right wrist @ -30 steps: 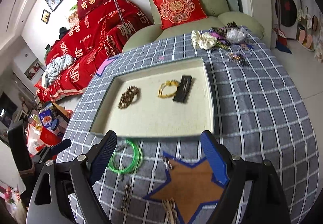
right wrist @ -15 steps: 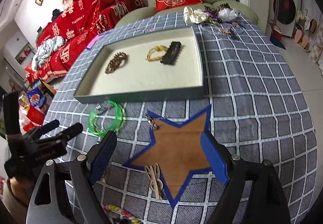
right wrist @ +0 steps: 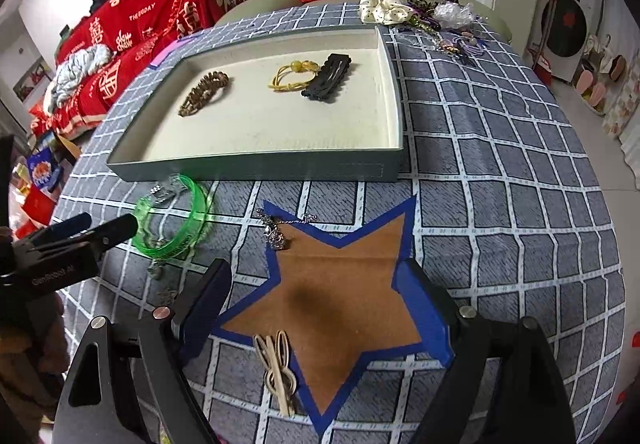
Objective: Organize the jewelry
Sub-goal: 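Withdraw both tools and move the left tool toward the green bangle, then grasp the green bangle with the left tool while the right tool grasps a silver chain pendant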
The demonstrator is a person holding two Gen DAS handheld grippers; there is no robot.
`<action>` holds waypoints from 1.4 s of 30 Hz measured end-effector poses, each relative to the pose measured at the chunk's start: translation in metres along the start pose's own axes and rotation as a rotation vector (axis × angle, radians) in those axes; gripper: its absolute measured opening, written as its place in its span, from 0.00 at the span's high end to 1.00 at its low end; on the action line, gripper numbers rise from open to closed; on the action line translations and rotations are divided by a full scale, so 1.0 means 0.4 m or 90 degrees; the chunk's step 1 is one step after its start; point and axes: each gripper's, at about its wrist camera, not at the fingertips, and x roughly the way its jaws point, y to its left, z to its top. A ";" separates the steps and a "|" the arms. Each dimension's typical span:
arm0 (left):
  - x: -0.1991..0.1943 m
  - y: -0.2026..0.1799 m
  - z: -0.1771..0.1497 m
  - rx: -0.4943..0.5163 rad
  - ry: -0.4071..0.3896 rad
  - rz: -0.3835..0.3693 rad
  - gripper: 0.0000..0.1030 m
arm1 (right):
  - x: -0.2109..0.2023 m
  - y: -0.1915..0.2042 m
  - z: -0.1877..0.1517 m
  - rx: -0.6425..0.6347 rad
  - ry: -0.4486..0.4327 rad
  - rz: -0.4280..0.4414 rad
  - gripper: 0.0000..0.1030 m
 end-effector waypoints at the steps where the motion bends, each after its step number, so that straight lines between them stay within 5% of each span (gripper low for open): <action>1: 0.002 -0.001 0.002 0.001 0.001 0.000 0.00 | 0.009 0.003 0.002 -0.005 0.003 -0.002 0.15; 9: 0.030 -0.015 0.011 0.005 0.017 -0.014 0.00 | 0.055 0.034 0.012 -0.044 0.013 -0.008 0.16; 17: 0.046 -0.043 0.019 0.032 0.025 -0.001 0.10 | 0.083 0.070 0.025 -0.092 -0.003 -0.038 0.32; 26: 0.035 -0.064 0.020 0.064 0.024 -0.007 0.40 | 0.084 0.111 0.027 -0.136 -0.016 -0.036 0.64; 31: 0.027 -0.070 0.019 0.076 0.027 -0.028 0.71 | 0.084 0.116 0.029 -0.133 -0.013 -0.036 0.87; 33: 0.026 -0.073 0.019 0.079 0.029 -0.042 0.82 | 0.084 0.114 0.029 -0.127 -0.012 -0.042 0.88; 42: -0.020 -0.063 0.013 0.071 0.003 -0.077 0.84 | 0.046 0.085 0.024 -0.085 -0.019 -0.018 0.88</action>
